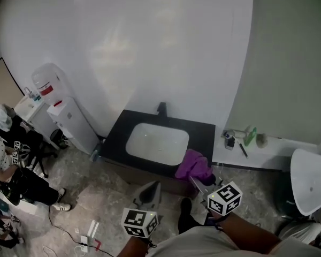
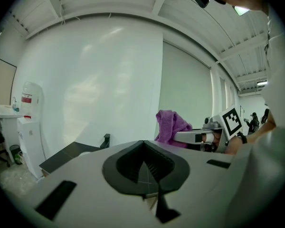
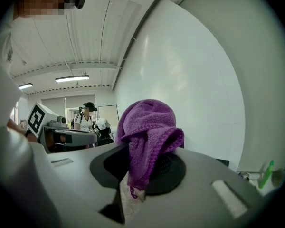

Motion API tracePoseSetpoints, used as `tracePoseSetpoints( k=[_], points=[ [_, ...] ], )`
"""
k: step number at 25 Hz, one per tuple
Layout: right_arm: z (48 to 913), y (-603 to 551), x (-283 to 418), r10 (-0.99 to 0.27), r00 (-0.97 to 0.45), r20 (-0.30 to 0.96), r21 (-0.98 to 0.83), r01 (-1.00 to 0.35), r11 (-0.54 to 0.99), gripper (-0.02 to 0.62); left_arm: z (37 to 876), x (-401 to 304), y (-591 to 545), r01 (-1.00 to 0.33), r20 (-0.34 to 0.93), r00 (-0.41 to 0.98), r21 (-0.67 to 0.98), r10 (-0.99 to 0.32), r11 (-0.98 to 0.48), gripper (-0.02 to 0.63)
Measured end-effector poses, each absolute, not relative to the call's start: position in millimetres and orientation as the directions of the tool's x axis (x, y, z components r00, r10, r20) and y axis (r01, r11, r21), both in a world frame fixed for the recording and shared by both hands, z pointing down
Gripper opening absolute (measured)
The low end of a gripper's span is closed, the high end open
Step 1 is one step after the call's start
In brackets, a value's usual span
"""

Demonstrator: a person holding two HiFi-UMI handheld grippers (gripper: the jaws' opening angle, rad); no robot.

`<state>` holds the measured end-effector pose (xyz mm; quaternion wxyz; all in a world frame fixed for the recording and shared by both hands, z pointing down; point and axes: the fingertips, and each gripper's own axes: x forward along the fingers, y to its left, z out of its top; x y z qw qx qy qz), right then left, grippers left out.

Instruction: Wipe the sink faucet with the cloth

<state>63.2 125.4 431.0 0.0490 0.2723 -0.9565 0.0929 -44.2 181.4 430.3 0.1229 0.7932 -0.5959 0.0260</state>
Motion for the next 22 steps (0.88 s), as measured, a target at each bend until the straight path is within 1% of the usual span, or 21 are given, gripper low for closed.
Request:
tracePoseSetpoints(
  k=[6,10,16,20,22],
  points=[
    [443.5,-10.3,14.1,-0.459,-0.873,0.163,-0.185,-0.484,0.855,0.063,427.9,-84.6,49.0,-0.961,0.198,0.251,0.172,-0.948,-0.219,0.008],
    [457.3,-94.4,-11.3,-0.417,-0.886,0.205,-0.176,-0.452,0.874,0.063,430.0,-98.5,-27.0,-0.960,0.203,0.252,0.173,-0.946,-0.219,0.007],
    [494.8,-195.2,-45.0,-0.421,-0.866,0.271,-0.207,-0.479,0.853,0.063,452.8,-129.0,-108.5,-0.957,0.229,0.252,0.202,-0.940,-0.207,0.006],
    [519.4,-248.1,-78.9,-0.418,-0.849,0.323,-0.242,-0.501,0.831,0.063,473.9,-150.4,-151.2,-0.942,0.268,0.296,0.241,-0.917,-0.234,0.007],
    [524.6,-283.5,-101.1,-0.406,-0.844,0.351,-0.229,-0.498,0.837,0.063,480.5,-158.4,-171.8,-0.934,0.280,0.321,0.253,-0.905,-0.253,0.006]
  ],
)
